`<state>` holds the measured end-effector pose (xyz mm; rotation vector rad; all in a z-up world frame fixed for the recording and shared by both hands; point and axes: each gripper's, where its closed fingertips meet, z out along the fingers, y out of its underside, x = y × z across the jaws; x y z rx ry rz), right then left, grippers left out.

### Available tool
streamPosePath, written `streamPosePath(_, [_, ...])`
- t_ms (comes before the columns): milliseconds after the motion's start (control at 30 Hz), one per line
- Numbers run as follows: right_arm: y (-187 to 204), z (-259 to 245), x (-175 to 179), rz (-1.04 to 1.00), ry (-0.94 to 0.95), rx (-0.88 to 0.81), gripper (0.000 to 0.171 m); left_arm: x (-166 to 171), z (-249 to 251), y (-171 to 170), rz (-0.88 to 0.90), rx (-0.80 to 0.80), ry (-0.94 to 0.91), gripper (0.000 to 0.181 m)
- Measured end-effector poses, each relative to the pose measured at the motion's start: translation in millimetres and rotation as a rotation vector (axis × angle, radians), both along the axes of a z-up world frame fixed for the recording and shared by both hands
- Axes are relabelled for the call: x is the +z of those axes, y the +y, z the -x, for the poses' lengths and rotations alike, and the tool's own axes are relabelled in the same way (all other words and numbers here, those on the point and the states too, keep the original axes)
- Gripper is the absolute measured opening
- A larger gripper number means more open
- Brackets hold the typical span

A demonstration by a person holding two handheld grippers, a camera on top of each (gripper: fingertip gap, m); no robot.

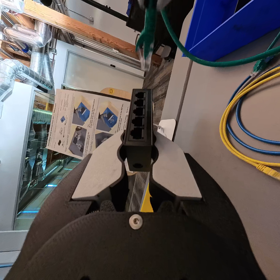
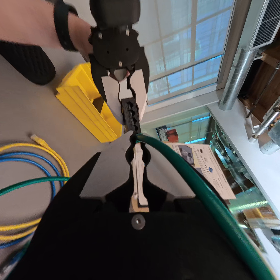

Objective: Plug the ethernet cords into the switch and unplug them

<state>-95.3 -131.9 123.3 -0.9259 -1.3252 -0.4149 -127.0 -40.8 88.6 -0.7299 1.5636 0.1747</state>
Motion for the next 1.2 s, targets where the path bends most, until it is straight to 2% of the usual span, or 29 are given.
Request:
streamPosePath(33, [-6.8, 2.8, 3.4, 0.014, 0.032, 0.051, 0.006, 0.4, 2.0, 1.9, 0.001, 0.008, -0.001, 0.028])
streamPosePath(233, [-58.6, 13.2, 23.3, 0.118, 0.181, 0.403, 0.005, 10.0, 15.8, 6.2, 0.003, 0.031, -0.036, 0.028])
streamPosePath(467, [-72.6, 9.4, 34.1, 0.084, 0.213, 0.455, 0.009, 17.5, 22.4, 5.5, 0.003, 0.028, -0.065, 0.028])
streamPosePath(533, [-61.0, 5.6, 35.3, 0.066, 0.223, 0.386, 0.009, 16.4, 22.1, 6.8, 0.003, 0.033, -0.059, 0.028])
streamPosePath(700, [2.8, -16.3, 21.1, 0.072, 0.170, -0.049, 0.004, 17.1, 35.6, 25.7, 0.009, 0.112, -0.068, 0.028])
streamPosePath(800, [27.6, -8.6, 3.2, 0.107, 0.112, -0.162, 0.004, 21.1, 53.5, 39.4, 0.020, 0.168, -0.102, 0.028])
streamPosePath(967, [52.2, 6.4, -23.3, 0.115, 0.003, -0.265, 0.005, 31.8, 78.3, 46.0, 0.034, 0.206, -0.178, 0.028])
streamPosePath(1200, [54.7, 3.6, -30.6, 0.120, -0.067, -0.335, 0.005, 37.7, 71.0, 47.9, 0.007, 0.215, -0.226, 0.028])
